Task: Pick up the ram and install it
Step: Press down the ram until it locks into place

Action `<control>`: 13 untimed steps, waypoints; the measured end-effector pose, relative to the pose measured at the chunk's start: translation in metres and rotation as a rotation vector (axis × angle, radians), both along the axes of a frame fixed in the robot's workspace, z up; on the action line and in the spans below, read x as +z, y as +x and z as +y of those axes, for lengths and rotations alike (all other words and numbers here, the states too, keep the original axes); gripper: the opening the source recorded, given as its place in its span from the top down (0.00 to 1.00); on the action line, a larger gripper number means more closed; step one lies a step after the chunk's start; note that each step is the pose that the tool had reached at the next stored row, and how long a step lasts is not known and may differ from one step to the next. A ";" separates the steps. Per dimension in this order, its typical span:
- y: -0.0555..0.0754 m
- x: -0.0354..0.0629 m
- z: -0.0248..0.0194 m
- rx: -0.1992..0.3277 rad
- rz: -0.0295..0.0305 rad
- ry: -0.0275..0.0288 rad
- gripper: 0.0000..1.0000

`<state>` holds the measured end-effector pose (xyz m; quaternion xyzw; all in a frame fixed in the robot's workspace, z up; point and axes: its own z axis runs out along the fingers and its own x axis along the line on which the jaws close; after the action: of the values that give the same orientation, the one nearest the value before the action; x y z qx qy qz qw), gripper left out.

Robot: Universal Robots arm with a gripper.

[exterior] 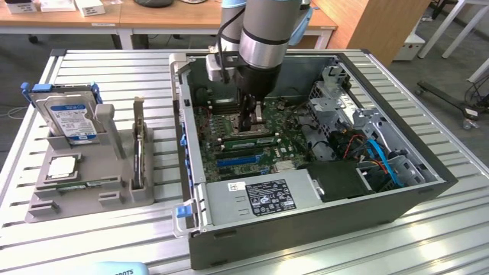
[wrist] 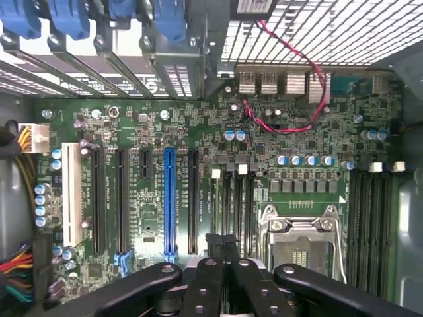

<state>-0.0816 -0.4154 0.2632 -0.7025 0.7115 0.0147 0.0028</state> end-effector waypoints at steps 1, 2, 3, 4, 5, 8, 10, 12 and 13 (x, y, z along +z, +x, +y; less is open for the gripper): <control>0.000 0.0008 0.0000 0.000 0.0001 -0.0002 0.90; 0.000 0.0006 0.0000 0.000 0.0000 0.0001 0.90; 0.000 0.0006 0.0000 0.000 0.0000 0.0001 0.90; 0.000 0.0007 0.0000 0.000 0.0000 0.0001 0.90; 0.000 0.0007 0.0000 0.000 -0.0001 0.0001 0.90; 0.001 0.0008 -0.0001 0.000 0.0002 -0.0002 0.90; 0.002 0.0008 0.0000 0.000 0.0001 -0.0001 0.90; 0.006 0.0007 0.0000 0.000 0.0000 0.0000 0.90; 0.008 0.0007 0.0000 0.000 0.0001 -0.0001 0.90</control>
<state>-0.0741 -0.4154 0.2639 -0.7025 0.7115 0.0146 0.0027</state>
